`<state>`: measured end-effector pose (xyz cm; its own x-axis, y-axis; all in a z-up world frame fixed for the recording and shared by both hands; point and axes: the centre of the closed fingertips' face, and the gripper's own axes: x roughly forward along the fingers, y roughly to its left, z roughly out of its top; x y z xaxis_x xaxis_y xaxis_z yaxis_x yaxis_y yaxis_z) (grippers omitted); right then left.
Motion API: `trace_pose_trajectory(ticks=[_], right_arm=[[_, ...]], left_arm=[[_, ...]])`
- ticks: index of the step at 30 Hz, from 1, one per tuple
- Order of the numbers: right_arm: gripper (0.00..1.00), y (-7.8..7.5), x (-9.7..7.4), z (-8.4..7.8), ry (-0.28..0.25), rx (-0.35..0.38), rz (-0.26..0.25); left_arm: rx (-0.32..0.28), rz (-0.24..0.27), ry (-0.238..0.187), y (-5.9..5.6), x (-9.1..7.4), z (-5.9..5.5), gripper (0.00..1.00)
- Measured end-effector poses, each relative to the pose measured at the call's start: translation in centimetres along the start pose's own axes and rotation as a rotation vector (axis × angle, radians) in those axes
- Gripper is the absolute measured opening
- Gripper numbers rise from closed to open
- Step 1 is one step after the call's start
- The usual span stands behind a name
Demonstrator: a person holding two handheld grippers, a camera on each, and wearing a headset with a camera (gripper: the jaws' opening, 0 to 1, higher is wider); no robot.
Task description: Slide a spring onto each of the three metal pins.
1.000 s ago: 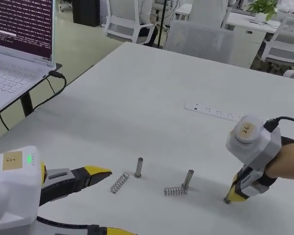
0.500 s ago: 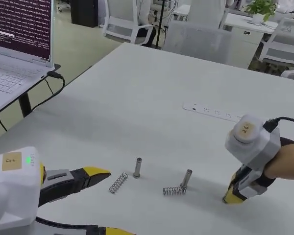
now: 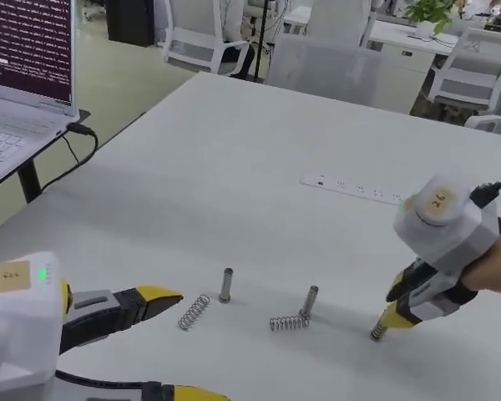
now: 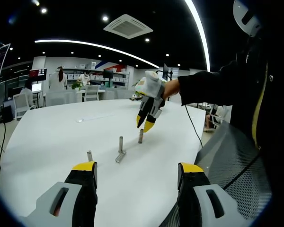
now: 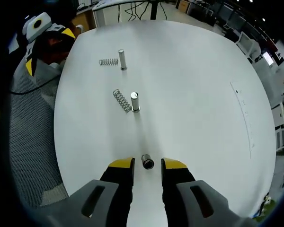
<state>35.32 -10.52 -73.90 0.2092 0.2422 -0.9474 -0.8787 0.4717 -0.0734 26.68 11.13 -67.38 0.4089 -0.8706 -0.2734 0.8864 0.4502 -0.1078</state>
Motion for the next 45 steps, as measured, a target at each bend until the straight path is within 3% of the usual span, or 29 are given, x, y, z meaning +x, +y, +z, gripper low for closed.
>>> trace_pose_trajectory(ticks=[8, 21, 28, 45], right_arm=[[0.21, 0.3, -1.9, 0.5, -0.046, -0.003, -0.035], [0.22, 2.7, -5.0, 1.5, -0.134, 0.01, -0.061], [0.21, 3.6, -5.7, 1.6, -0.202, 0.057, -0.066], [0.21, 5.2, -7.5, 1.6, -0.292, 0.11, -0.098]], left_arm=[[0.002, -0.003, 0.003, 0.4, 0.2, 0.0, 0.65], [-0.008, 0.005, 0.001, 1.6, 0.4, -0.3, 0.63], [-0.026, 0.015, 0.0, 2.6, 0.5, -0.5, 0.62], [-0.047, 0.039, 0.035, 4.5, 1.2, -2.1, 0.57]])
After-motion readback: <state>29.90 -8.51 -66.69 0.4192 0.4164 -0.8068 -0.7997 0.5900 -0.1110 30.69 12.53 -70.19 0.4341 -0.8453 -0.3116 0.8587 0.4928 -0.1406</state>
